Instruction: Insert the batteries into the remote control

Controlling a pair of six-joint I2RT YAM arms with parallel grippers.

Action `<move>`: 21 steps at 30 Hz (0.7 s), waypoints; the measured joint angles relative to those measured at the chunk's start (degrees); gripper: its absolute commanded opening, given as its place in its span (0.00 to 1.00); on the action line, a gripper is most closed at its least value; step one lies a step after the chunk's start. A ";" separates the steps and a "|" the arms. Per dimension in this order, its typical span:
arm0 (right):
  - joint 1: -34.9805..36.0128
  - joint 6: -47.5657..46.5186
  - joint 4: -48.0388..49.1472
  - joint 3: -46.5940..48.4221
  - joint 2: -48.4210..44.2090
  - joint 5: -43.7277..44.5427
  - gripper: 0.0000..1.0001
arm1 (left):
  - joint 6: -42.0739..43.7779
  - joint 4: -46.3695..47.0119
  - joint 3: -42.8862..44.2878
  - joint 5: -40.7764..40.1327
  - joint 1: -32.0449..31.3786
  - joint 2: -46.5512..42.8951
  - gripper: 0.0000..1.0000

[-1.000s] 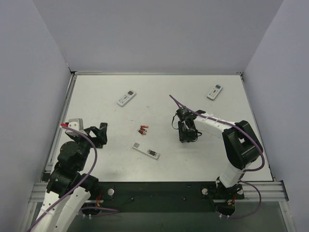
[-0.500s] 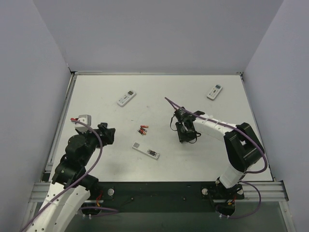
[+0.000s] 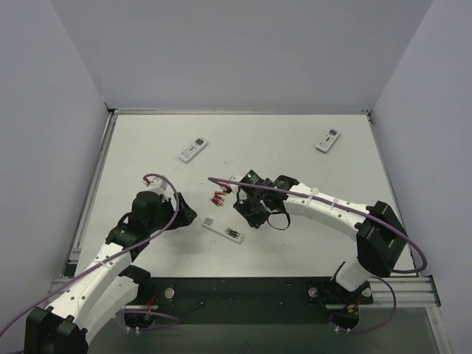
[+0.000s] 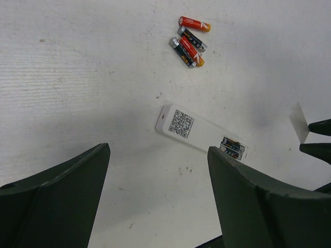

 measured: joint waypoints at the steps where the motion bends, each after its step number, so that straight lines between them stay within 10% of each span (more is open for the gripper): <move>1: 0.74 -1.07 -0.59 0.81 0.28 -0.83 0.04 | -0.24 0.20 -0.22 0.22 0.00 0.15 0.87; 21: 7.61 -7.76 -4.85 7.63 12.85 -6.14 0.06 | -1.62 1.51 -0.85 0.57 0.00 -2.12 0.87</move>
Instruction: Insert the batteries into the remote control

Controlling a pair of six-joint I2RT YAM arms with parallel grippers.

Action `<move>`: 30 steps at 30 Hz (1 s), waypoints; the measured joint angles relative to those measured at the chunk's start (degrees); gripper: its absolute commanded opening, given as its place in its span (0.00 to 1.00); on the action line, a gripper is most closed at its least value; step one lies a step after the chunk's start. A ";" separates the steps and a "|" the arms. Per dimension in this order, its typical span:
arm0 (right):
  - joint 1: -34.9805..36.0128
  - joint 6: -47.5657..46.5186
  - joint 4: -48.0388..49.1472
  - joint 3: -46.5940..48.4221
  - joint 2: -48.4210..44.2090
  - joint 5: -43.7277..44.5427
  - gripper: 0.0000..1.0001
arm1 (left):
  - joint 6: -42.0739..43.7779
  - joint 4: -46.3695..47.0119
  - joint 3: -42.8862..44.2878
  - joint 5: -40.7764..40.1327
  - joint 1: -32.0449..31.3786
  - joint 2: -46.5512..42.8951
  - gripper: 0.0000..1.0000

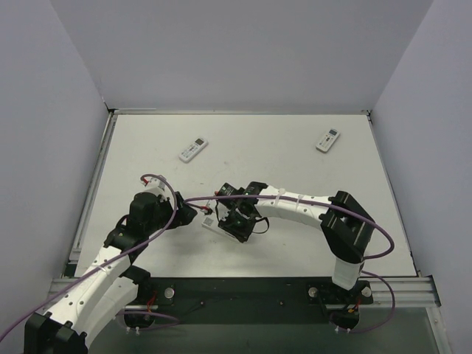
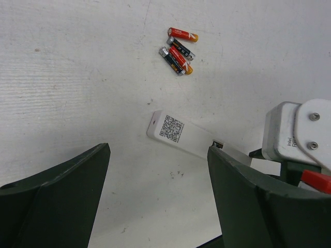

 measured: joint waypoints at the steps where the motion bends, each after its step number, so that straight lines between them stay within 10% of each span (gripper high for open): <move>1: 0.00 -0.04 -0.02 0.24 0.44 0.00 0.06 | -0.02 0.02 0.00 0.00 0.00 -0.04 0.87; 30: 0.02 -1.29 -0.83 2.03 3.80 1.14 0.15 | 0.00 0.02 0.00 -0.81 0.00 -1.01 0.87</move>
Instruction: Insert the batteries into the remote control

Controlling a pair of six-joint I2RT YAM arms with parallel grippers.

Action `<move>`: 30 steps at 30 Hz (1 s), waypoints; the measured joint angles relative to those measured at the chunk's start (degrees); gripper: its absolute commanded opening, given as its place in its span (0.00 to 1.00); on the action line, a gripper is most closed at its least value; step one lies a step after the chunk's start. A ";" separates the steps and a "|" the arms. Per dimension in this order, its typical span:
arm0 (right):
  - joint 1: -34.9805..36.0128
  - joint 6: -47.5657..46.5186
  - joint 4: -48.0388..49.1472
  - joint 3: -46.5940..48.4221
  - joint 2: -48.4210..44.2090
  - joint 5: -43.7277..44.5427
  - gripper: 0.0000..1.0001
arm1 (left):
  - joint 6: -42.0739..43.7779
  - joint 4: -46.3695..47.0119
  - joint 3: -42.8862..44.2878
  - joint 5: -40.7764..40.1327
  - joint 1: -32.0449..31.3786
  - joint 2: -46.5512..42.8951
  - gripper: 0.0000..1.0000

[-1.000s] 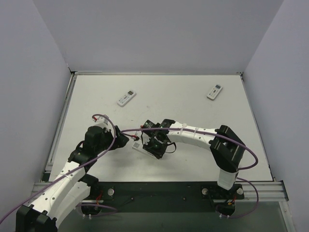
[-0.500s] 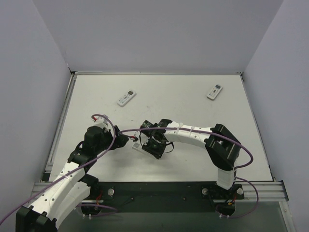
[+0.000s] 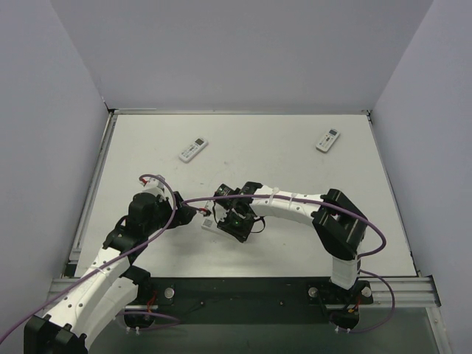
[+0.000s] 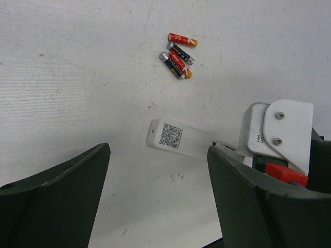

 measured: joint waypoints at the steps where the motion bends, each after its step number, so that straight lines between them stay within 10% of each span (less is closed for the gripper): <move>1: 0.00 -0.02 -0.02 0.00 0.00 0.02 0.15 | 0.00 0.00 0.00 0.00 0.00 -0.09 0.87; 30: 0.81 -5.68 -2.93 3.48 1.33 4.35 0.17 | 0.00 -0.02 0.00 -0.28 0.00 -0.87 0.87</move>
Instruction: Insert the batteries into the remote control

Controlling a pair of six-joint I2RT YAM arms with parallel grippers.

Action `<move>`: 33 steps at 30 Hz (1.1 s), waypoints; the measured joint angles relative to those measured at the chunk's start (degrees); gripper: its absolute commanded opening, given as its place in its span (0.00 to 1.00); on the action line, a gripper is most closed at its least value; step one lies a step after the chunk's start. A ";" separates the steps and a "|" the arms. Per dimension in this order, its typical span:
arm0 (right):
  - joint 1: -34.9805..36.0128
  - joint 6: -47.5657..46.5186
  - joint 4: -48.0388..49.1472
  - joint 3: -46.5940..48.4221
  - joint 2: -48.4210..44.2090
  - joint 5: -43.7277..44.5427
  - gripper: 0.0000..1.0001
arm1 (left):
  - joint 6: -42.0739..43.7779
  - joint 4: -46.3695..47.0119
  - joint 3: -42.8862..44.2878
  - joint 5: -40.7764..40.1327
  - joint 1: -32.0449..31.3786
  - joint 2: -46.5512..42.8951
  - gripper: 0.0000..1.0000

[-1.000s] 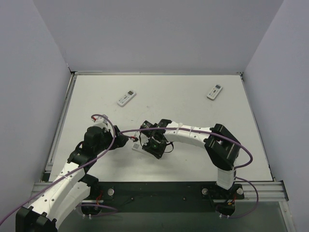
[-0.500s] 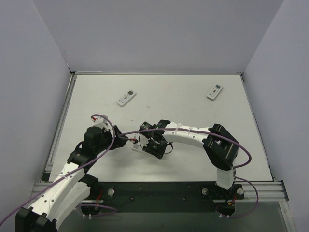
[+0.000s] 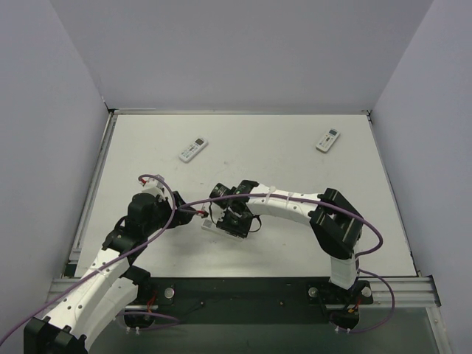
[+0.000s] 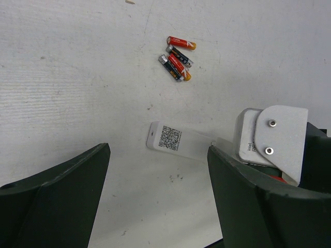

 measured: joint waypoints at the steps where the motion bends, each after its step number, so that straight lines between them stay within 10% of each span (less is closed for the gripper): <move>1: 0.07 -0.15 0.00 0.09 0.35 0.00 0.17 | 0.00 0.00 0.00 0.00 0.00 0.00 0.87; 33: 1.05 -1.81 -1.70 1.09 2.25 -0.68 0.18 | 0.02 -0.22 -0.02 -0.37 0.00 0.00 0.87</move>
